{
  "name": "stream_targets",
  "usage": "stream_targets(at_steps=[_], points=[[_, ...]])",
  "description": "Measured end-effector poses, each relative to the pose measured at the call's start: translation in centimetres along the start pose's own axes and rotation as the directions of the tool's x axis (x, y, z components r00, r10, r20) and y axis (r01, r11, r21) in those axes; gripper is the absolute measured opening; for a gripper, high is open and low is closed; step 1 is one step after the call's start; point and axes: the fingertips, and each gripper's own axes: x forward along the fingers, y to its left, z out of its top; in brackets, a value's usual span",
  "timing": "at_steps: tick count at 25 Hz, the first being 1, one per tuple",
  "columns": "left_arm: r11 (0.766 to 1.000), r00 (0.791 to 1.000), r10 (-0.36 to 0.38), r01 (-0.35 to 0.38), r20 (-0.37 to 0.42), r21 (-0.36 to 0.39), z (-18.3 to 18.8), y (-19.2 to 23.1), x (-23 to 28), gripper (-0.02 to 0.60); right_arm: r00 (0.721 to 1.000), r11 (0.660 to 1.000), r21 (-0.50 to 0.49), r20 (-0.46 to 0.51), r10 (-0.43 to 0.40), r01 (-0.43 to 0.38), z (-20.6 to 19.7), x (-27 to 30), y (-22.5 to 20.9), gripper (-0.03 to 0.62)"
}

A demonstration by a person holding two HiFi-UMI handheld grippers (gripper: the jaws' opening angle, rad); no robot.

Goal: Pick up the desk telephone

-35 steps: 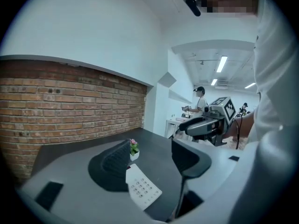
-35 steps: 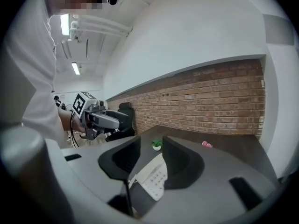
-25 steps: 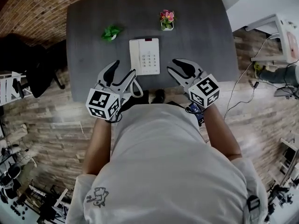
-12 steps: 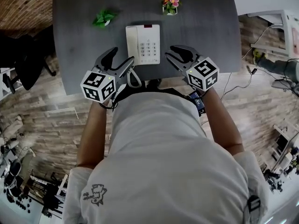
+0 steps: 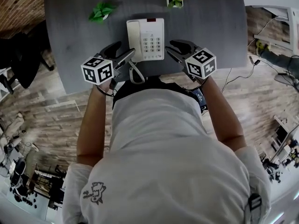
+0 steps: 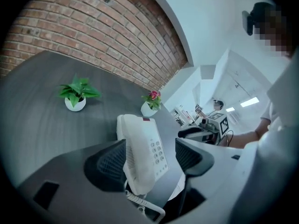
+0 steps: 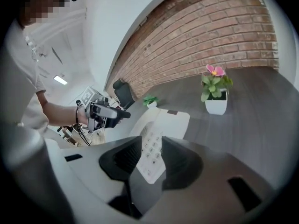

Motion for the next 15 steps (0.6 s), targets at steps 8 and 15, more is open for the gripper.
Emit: stream_targets(at_steps=[8, 15], points=[[0.996, 0.995, -0.075, 0.072, -0.058, -0.045, -2.1, 2.5, 2.4, 0.344, 0.996, 0.992, 0.127, -0.08, 0.034, -0.024, -4.2, 3.6, -2.4, 0.135], [0.985, 0.988, -0.148, 0.142, -0.052, -0.097, -2.8, 3.7, 4.3, 0.345, 0.994, 0.972, 0.231, -0.083, 0.065, -0.044, -5.2, 5.1, -3.6, 0.117]])
